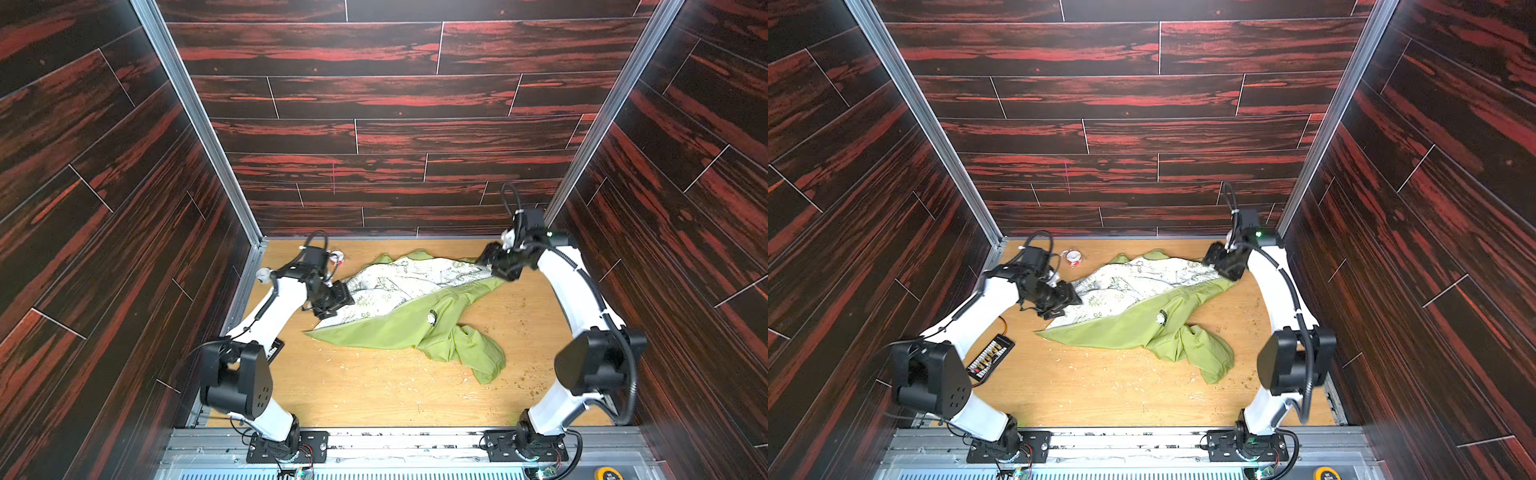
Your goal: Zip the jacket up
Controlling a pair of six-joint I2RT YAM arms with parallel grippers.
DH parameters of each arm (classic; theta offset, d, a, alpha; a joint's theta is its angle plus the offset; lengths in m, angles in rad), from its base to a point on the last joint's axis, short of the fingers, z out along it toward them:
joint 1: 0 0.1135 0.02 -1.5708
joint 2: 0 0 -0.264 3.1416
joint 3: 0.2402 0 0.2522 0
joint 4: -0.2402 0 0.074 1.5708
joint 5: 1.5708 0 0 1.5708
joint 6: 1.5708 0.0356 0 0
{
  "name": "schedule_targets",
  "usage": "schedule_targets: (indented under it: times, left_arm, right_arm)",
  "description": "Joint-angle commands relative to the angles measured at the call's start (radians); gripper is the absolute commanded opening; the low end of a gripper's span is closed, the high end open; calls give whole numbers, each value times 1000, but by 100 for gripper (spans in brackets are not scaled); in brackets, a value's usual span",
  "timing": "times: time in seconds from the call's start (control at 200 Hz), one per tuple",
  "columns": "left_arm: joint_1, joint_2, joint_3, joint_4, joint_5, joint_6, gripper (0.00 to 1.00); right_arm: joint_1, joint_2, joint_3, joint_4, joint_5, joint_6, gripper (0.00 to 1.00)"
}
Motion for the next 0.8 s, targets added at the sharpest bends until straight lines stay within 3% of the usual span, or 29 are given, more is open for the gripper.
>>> schedule_targets:
  times: [0.0, 0.195, 0.436, 0.616, 0.726, 0.791]
  left_arm:
    - [-32, 51, 46, 26, 13, 4, 68]
    - [-49, 107, 108, 11, 11, 15, 65]
    - [-49, 106, 138, -16, -17, 39, 65]
    - [-49, 83, 109, -16, -34, 42, 65]
    - [-49, 70, 91, -17, -44, 44, 64]
    - [-48, 62, 88, -18, -51, 45, 63]
  right_arm:
    - [31, -86, -208, 138, -65, 122, 65]
    - [133, -94, -373, 273, -84, 205, 69]
    - [148, 7, -399, 367, -43, 242, 67]
    - [129, 78, -308, 309, 6, 182, 33]
    - [98, 92, -264, 259, 30, 142, 5]
    - [76, 88, -253, 231, 48, 119, 0]
